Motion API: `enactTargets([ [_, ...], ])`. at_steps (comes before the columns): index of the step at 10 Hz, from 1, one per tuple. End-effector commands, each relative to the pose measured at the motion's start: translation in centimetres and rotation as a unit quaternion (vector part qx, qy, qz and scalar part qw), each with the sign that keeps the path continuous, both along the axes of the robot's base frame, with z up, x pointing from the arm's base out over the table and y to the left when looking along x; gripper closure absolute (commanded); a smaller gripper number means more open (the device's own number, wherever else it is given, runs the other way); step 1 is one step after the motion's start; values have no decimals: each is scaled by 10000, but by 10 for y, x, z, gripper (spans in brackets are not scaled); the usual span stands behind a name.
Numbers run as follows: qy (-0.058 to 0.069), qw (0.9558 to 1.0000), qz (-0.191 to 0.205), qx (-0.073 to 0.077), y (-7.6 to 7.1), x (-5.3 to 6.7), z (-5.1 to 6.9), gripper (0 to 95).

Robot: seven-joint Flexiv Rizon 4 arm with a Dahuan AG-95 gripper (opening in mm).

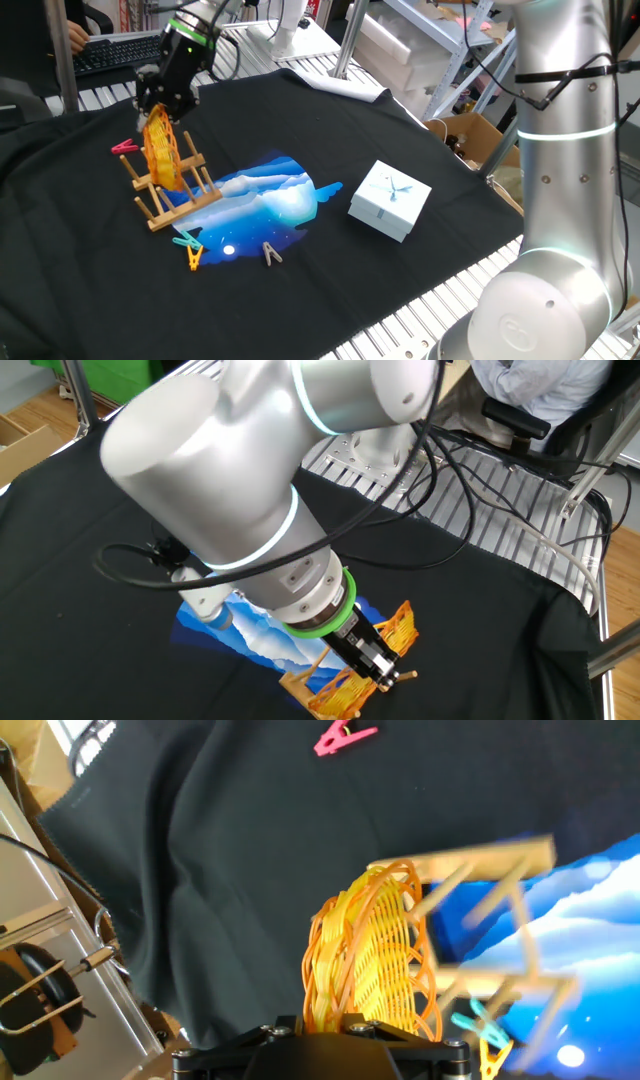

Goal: Take the dish off the dish rack

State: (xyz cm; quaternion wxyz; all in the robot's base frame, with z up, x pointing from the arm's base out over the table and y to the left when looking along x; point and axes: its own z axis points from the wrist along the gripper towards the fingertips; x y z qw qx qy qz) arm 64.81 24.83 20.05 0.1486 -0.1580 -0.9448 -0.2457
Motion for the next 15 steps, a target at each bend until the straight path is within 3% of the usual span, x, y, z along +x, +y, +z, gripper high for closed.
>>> enactTargets([
  [1,-5,10000,37,-37,0,3,4,950],
  [4,-49,9996,160,-224,-4,7,13,950],
  [8,-294,9932,632,-930,-19,6,33,950],
  [9,-418,9858,950,-1323,-25,5,39,950],
  [10,-483,9810,1118,-1512,-29,5,42,950],
  [12,-616,9736,1376,-1713,-40,5,44,950],
  [15,-803,9667,1600,-1829,-58,9,42,950],
])
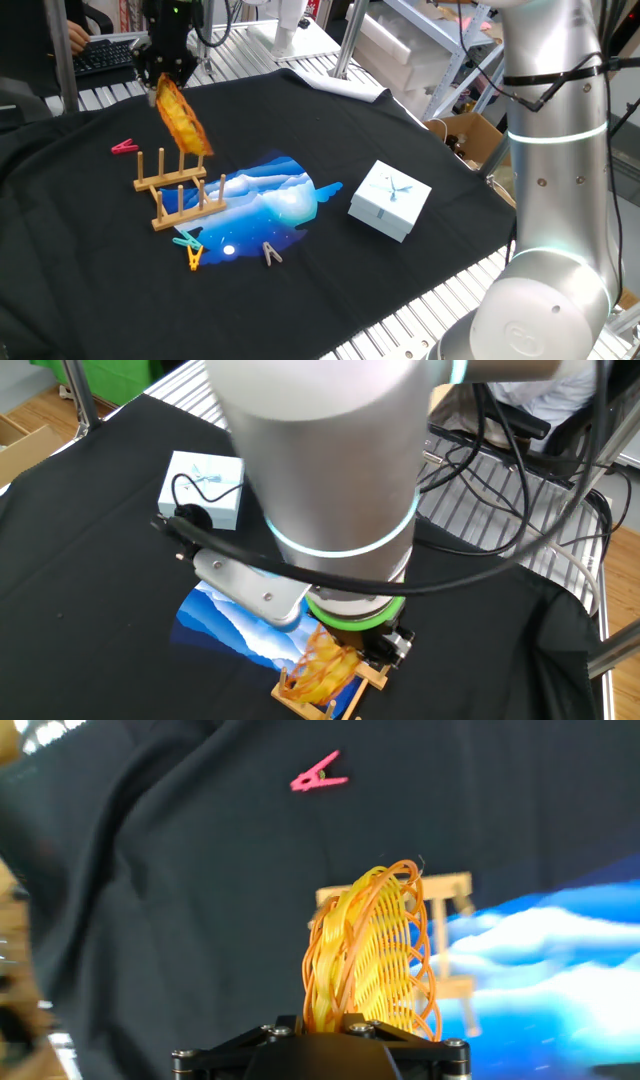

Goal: Take the dish off the dish rack

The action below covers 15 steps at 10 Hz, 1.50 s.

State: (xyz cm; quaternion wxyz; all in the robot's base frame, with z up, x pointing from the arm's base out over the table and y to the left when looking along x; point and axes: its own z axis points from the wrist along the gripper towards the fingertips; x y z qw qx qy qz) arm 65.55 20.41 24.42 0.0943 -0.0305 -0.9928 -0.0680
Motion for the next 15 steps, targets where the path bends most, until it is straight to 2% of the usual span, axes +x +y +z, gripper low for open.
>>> enactTargets([
  [1,-197,9994,246,-135,-18,3,-2,950],
  [4,-358,9981,448,-239,-39,9,-8,950],
  [6,-409,9973,554,-252,-54,13,-14,950],
  [7,-445,9963,651,-338,-58,15,-16,950],
  [8,-497,9955,724,-351,-66,17,-20,950],
  [11,-575,9941,848,-343,-83,21,-28,950],
  [13,-595,9931,911,-440,-86,23,-29,950],
  [15,-582,9928,961,-413,-92,27,-32,950],
])
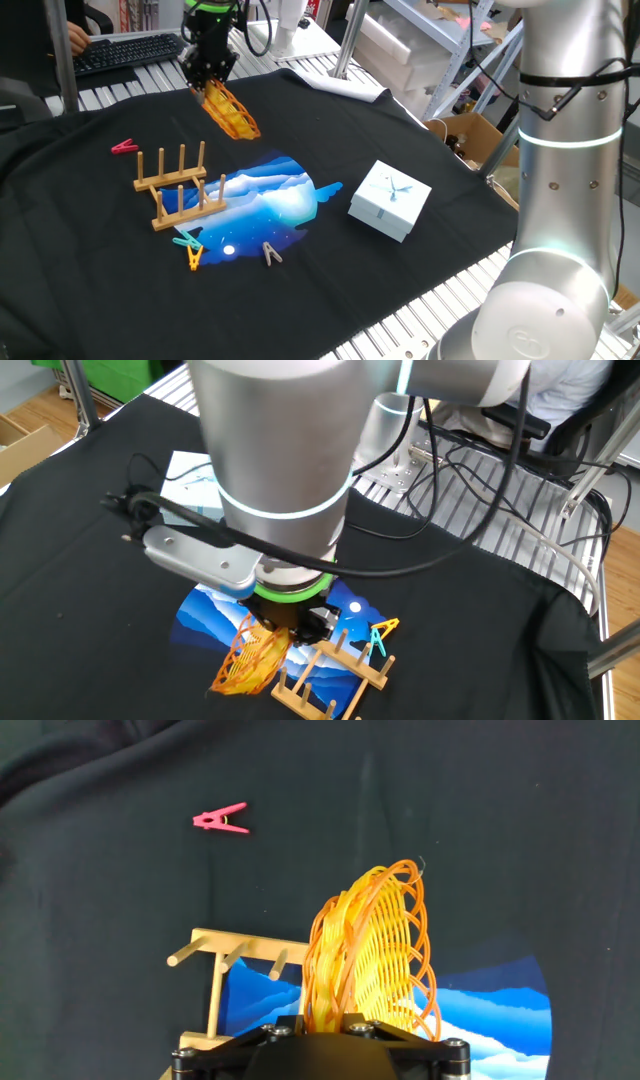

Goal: Take the dish off the dish rack

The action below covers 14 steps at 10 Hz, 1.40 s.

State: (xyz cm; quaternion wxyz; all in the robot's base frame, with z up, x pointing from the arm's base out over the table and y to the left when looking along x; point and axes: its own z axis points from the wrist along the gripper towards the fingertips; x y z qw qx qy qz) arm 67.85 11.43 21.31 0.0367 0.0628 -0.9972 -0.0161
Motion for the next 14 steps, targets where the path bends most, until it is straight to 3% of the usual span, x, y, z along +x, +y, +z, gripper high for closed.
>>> enactTargets([
  [1,61,10000,19,63,-4,7,-2,950],
  [2,86,9998,-51,144,-4,7,-2,950],
  [5,120,9997,-184,99,-4,7,-2,950],
  [7,62,9991,-411,-32,-4,7,-2,950],
  [9,77,9984,-560,-43,-4,7,-2,950],
  [11,-18,9974,-698,-172,-4,7,-2,950],
  [14,-33,9977,-667,-120,-4,7,-2,950],
])
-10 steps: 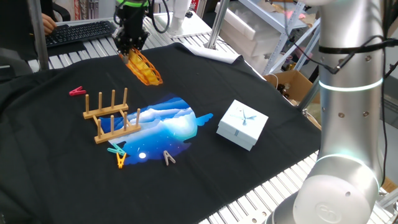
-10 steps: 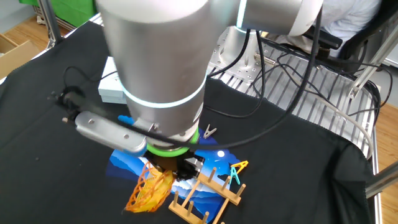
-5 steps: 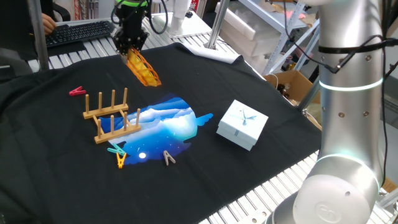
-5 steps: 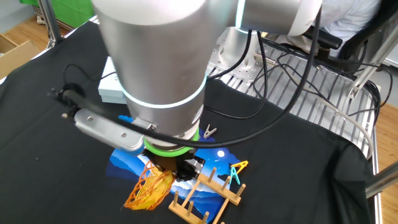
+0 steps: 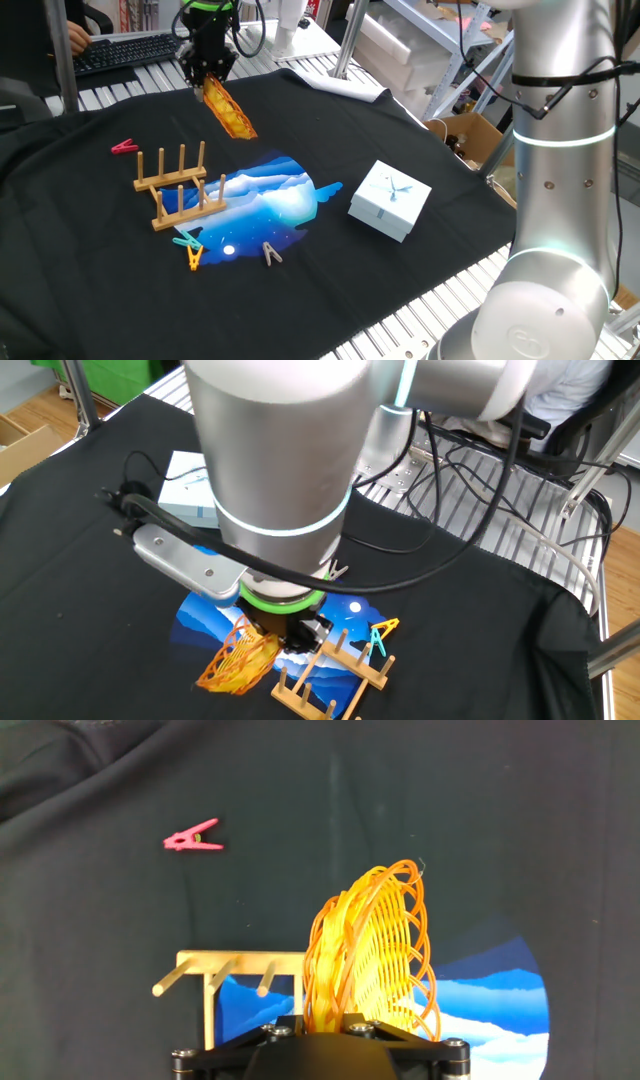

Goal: Take the dish off the dish rack

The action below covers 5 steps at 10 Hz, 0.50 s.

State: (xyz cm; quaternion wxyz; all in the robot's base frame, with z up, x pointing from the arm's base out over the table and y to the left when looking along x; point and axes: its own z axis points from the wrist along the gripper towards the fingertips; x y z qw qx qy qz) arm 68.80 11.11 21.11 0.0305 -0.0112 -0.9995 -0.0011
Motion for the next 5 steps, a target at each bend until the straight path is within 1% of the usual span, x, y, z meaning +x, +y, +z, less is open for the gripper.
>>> enactTargets([
  [1,29,9998,180,110,-1,-3,0,950],
  [2,43,9996,252,121,-1,-3,0,950],
  [3,34,9992,347,173,-1,-3,0,950],
  [4,36,9992,371,172,-1,-3,0,950],
  [5,33,9986,488,193,-7,-9,0,950],
])
